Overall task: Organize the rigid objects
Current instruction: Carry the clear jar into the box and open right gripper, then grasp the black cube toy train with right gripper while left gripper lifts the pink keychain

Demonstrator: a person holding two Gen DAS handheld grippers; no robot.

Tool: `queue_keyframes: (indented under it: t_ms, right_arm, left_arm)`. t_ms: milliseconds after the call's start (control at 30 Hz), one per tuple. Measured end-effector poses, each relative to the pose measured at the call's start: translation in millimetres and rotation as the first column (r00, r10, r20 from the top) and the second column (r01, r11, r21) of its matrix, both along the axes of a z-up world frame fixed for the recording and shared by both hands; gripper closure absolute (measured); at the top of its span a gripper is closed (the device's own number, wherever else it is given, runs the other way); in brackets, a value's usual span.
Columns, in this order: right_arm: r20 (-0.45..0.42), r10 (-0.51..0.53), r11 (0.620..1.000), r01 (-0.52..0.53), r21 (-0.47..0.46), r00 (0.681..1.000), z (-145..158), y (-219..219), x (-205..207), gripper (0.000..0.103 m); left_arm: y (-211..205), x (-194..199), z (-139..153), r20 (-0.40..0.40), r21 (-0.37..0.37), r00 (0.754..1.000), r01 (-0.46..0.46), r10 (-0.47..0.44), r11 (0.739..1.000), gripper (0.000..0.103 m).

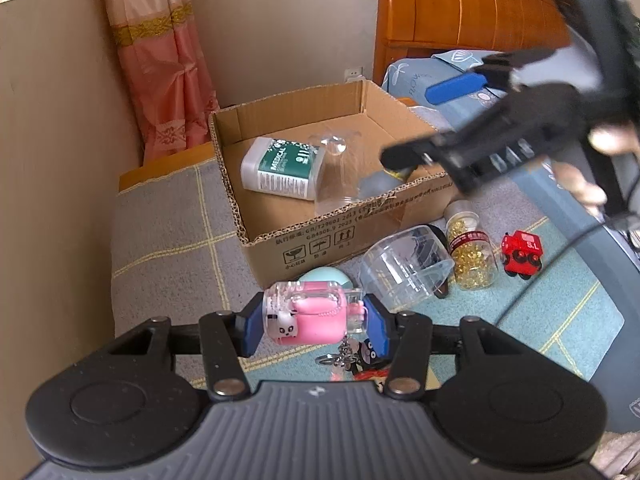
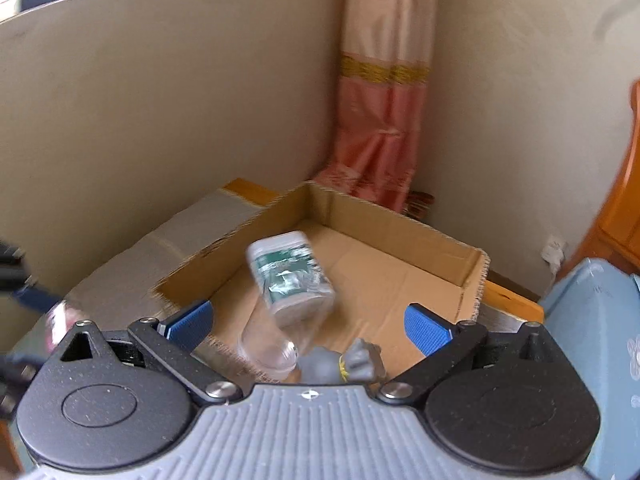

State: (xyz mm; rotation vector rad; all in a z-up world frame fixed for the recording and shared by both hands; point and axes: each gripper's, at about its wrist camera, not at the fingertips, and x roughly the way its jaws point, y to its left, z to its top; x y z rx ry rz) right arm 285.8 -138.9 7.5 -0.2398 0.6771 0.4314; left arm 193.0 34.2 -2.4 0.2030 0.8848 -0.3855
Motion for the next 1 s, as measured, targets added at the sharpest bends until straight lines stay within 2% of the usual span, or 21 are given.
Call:
queue_keyframes:
  t_ms: [367, 467, 567, 800, 1000]
  right_arm:
    - [-0.017, 0.195, 0.981, -0.195, 0.027, 0.981, -13.8, 15.3, -61.6, 0.001]
    - [-0.029, 0.250, 0.968, -0.250, 0.012, 0.968, -22.1, 22.5, -77.3, 0.006]
    - [-0.051, 0.302, 0.953, -0.302, 0.013, 0.952, -31.2, 30.8, -86.3, 0.017]
    - [-0.069, 0.383, 0.922, -0.386, -0.035, 0.921, -53.4, 61.3, -92.4, 0.025]
    - [-0.067, 0.402, 0.910, -0.407, -0.084, 0.913, -69.8, 78.6, -89.1, 0.031]
  left_arm:
    - [2.4, -4.6, 0.5, -0.003, 0.000, 1.000, -0.015, 0.015, 1.000, 0.053]
    - [5.7, -3.7, -0.4, -0.004, -0.004, 1.000, -0.024, 0.024, 1.000, 0.053]
    - [6.3, -4.6, -0.8, -0.005, -0.007, 1.000, -0.029, 0.029, 1.000, 0.053]
    - [9.4, -5.1, -1.8, -0.009, -0.010, 1.000, -0.027, 0.027, 1.000, 0.053]
    - [11.4, -5.6, -2.5, -0.011, -0.017, 1.000, -0.027, 0.027, 0.999, 0.053]
